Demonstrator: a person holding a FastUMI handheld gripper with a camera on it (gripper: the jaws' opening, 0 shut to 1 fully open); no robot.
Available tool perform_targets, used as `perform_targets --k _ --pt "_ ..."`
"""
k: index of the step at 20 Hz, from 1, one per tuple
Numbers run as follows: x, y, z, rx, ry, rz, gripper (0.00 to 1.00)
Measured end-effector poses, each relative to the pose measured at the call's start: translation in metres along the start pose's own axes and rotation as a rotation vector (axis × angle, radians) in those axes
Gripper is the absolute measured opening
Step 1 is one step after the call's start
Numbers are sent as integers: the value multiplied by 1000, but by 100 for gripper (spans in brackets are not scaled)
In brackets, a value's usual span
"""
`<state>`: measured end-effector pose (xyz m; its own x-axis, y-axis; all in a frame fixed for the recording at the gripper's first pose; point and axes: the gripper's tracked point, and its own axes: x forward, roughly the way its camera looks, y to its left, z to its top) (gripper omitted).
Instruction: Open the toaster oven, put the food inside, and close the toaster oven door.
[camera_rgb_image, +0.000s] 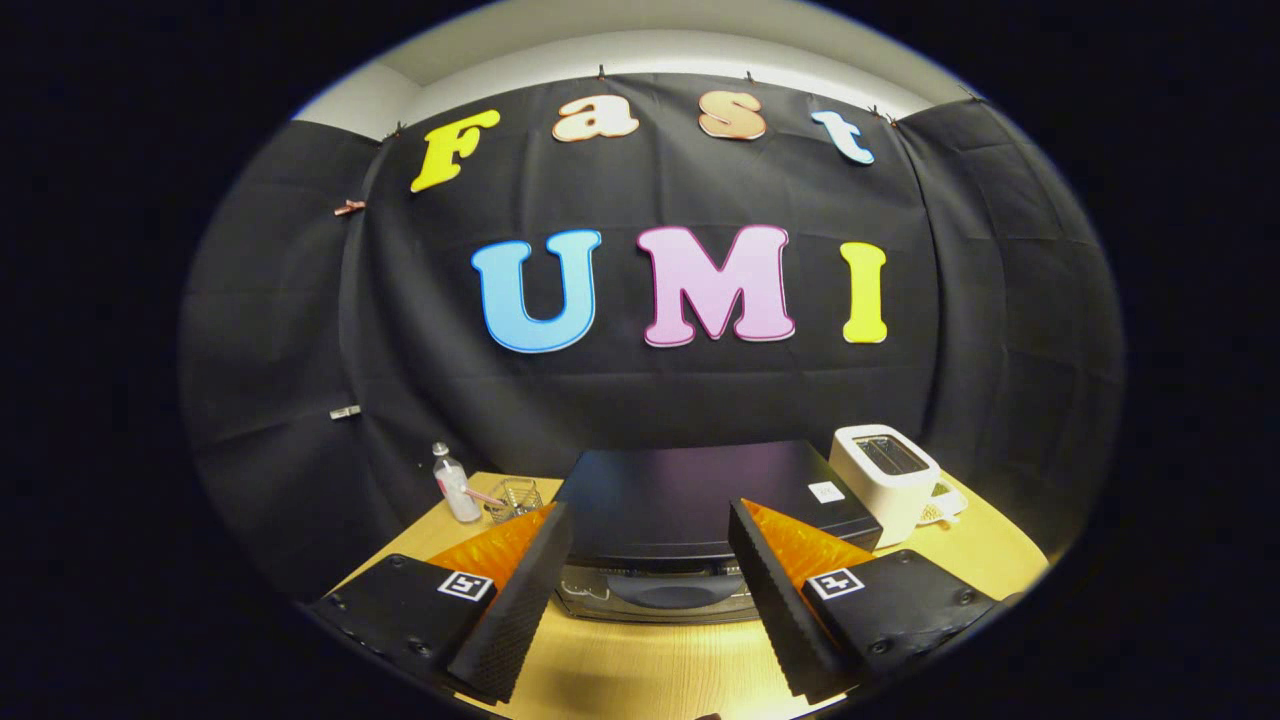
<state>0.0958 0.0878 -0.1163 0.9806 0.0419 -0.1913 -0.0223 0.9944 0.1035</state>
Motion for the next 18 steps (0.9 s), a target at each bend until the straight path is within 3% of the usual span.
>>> perform_targets --k 10,18 --pt "40 -6 -67 -23 141 -67 98" --pt "62 -30 -84 14 212 -112 97"
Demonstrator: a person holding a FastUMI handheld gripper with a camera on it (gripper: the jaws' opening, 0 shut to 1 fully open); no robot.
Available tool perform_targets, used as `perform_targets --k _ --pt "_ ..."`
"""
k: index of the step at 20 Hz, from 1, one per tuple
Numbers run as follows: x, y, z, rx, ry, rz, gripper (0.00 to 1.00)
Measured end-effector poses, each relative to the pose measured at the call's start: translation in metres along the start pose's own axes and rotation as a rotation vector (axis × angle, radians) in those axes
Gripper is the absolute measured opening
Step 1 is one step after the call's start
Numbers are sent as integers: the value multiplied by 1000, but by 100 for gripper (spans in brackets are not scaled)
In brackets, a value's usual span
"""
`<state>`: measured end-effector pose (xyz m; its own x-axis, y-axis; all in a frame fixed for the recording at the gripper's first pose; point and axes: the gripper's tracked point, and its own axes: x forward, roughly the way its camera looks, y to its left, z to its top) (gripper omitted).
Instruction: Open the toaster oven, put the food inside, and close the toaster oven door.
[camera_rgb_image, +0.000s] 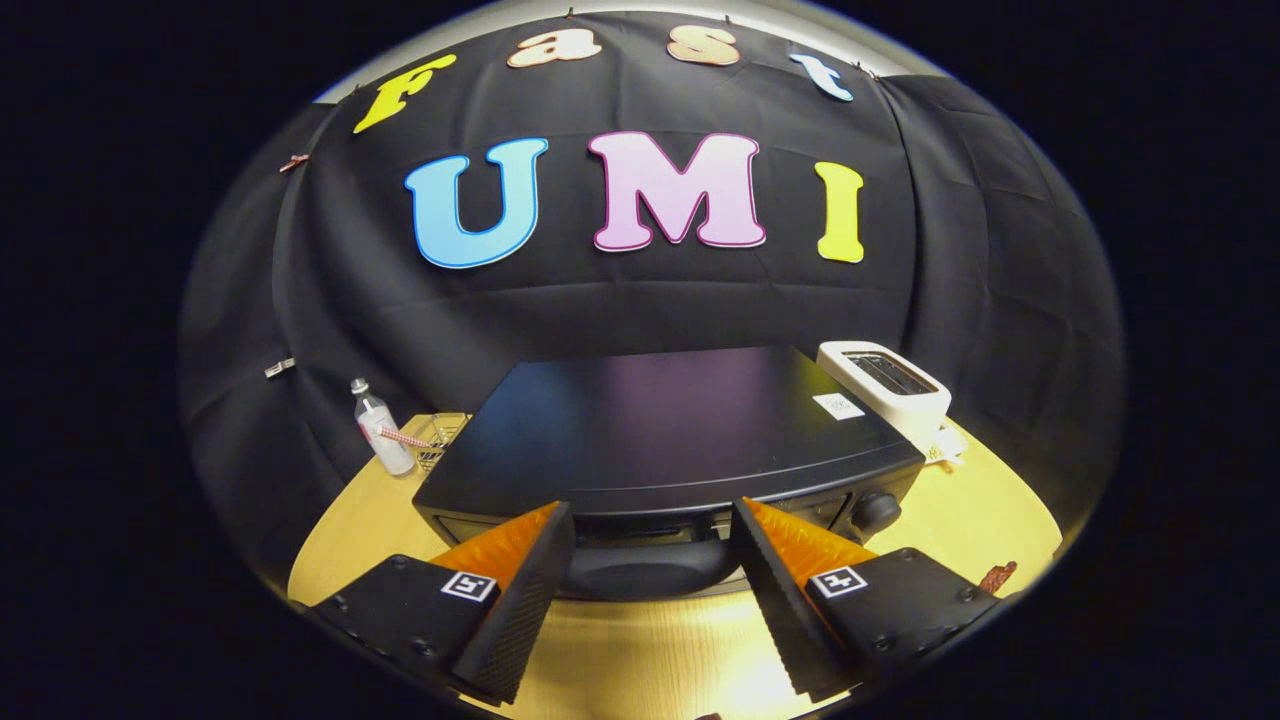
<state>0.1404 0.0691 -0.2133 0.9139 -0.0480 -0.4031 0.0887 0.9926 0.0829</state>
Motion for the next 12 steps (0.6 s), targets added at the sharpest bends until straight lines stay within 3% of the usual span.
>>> perform_targets --k 4,12 --pt "-1 0 -4 -54 -2 10 97" --pt "-26 -4 -23 -20 6 19 98"
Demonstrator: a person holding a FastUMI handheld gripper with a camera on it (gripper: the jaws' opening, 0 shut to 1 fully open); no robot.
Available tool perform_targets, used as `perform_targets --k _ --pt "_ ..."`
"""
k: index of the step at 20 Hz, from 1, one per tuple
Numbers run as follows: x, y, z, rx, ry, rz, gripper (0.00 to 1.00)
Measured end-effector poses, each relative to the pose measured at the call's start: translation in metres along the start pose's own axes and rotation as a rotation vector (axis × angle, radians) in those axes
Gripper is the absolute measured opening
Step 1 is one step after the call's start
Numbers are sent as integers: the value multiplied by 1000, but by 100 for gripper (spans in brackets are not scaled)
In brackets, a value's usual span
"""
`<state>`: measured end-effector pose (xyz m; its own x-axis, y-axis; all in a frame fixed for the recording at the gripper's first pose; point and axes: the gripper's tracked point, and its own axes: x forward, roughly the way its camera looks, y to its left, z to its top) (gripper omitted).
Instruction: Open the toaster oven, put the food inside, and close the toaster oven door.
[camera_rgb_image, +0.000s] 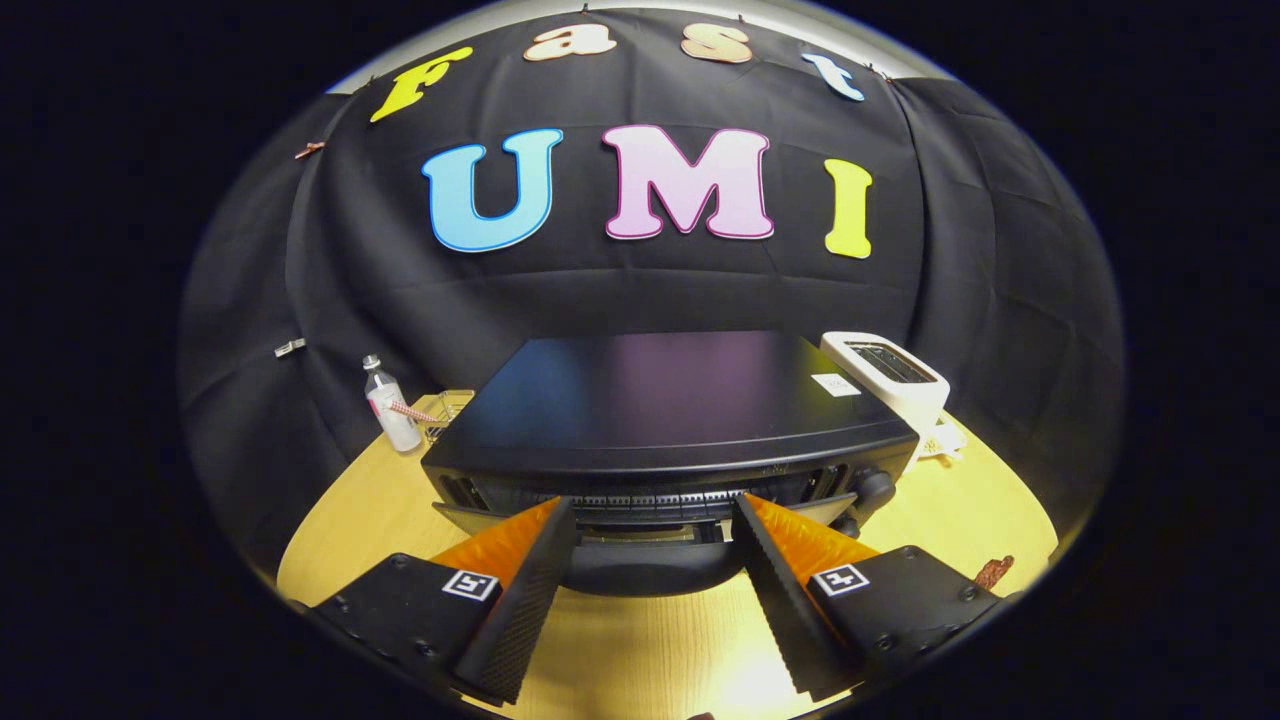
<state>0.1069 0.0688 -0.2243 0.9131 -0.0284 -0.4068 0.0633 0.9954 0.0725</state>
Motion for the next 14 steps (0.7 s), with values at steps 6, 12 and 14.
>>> perform_targets --k 6,12,14 --pt "-23 -2 -27 29 28 4 98" --pt "-36 -3 -48 5 42 -2 99" --pt "-37 -4 -56 9 61 -2 99"
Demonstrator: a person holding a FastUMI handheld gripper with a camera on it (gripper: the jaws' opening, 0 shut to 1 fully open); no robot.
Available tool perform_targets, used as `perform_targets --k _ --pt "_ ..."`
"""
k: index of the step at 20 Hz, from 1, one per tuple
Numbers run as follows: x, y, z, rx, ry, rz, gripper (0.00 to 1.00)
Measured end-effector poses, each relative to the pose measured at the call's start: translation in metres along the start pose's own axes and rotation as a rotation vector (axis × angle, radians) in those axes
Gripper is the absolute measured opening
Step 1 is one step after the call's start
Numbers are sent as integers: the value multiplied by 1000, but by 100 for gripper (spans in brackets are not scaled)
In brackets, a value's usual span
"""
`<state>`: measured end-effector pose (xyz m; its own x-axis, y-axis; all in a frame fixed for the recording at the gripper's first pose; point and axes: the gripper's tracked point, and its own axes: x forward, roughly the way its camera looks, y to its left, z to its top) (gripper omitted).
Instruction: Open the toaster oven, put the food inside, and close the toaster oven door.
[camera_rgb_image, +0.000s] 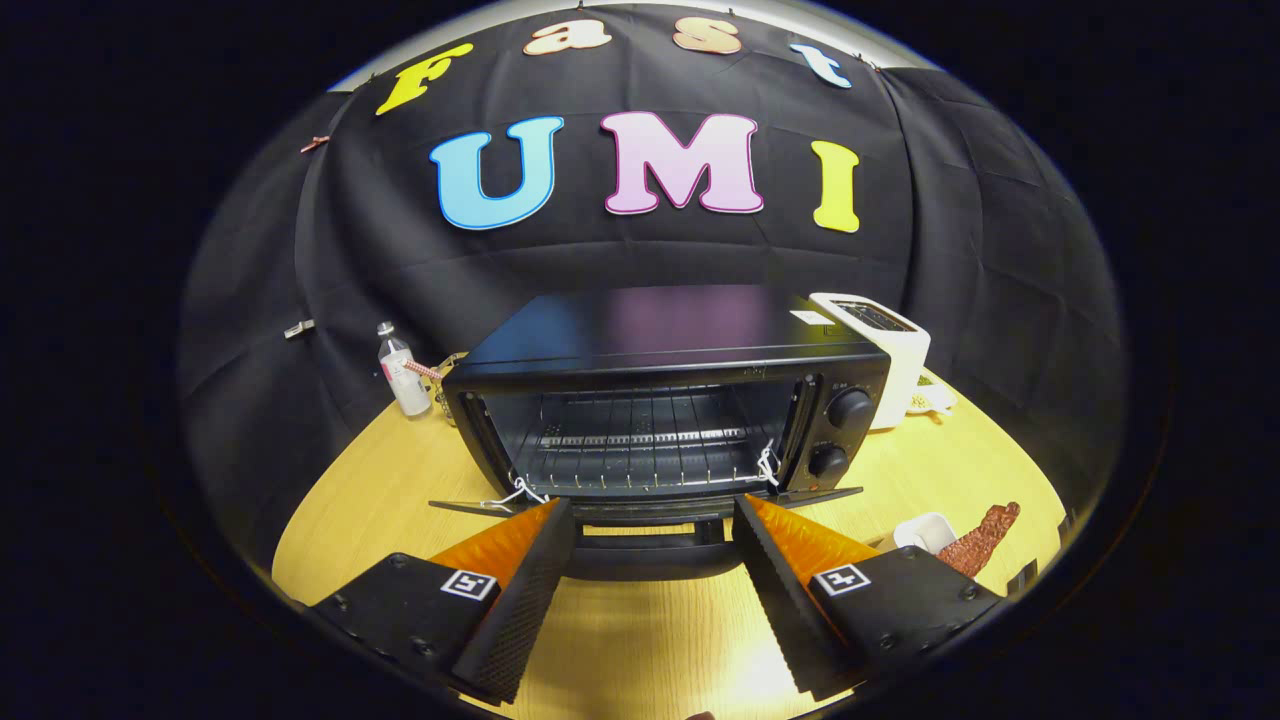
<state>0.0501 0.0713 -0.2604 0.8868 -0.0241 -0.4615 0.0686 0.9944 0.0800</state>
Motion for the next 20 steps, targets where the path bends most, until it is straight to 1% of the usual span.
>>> perform_targets --k 3,7,11,14,17,20 --pt "-5 0 -11 -1 10 -2 98" --pt "-10 -2 -32 -18 55 -7 99" --pt "-12 -4 -70 -26 153 -6 99" --pt "-15 -3 -95 -35 228 14 99" --pt "-20 0 -103 -40 239 38 99" --pt "-25 -2 -100 -37 234 56 99"
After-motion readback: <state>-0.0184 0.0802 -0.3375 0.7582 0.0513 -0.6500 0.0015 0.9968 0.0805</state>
